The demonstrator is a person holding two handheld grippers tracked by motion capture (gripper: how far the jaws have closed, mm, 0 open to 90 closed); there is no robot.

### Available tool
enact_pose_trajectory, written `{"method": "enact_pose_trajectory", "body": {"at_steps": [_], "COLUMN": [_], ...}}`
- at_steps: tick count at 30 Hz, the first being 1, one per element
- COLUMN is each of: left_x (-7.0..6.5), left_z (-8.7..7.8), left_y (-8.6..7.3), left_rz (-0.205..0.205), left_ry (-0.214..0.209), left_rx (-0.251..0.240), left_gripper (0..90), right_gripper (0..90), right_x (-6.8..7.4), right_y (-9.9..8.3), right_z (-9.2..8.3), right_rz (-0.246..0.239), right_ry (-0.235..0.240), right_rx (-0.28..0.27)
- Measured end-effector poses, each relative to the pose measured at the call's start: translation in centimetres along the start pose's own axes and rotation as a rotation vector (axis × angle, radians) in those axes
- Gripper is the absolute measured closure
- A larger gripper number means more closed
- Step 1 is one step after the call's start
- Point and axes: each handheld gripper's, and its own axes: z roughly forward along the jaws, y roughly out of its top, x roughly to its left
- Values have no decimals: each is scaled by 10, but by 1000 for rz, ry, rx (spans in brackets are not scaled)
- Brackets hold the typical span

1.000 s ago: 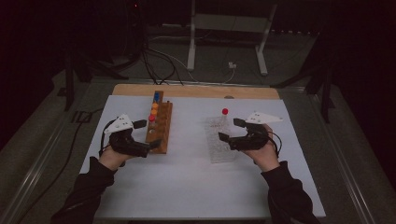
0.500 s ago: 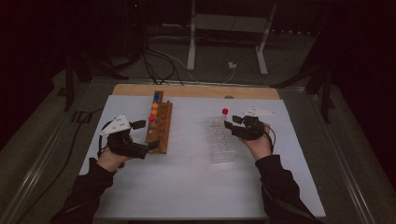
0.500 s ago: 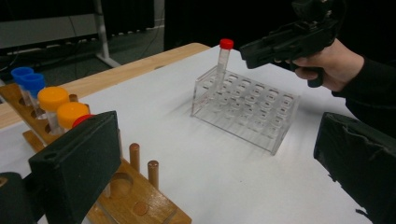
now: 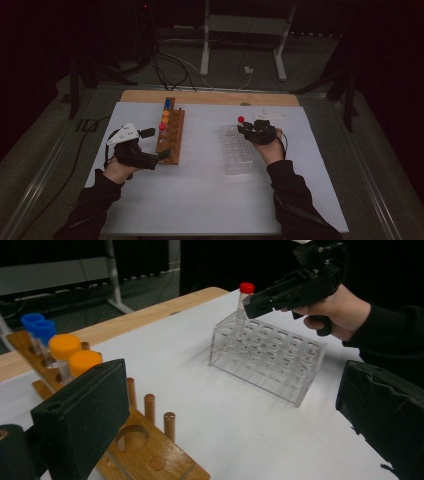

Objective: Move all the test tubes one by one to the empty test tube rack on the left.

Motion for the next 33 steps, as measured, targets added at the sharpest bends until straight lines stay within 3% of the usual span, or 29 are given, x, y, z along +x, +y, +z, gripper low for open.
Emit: {"method": "enact_pose_trajectory", "body": {"at_steps": [5, 13, 21, 33], "left_x": [0, 1, 0, -5], "left_z": [1, 1, 2, 2], "left_y": [-1, -1, 0, 3], "left_rz": [-1, -5, -3, -3], "left_ry": [6, 4, 1, -6], "left_rx": [2, 9, 14, 20], "left_gripper": [17, 17, 17, 17], "right_gripper": [736, 749, 750, 750], "right_x": [1, 3, 5, 19], "right_y": [0, 5, 25, 43], "right_z": [3, 0, -22, -44], "right_rz": [-10, -9, -24, -74], "right_ry": [-14, -27, -30, -17], "right_rx": [12, 9, -46, -81]}}
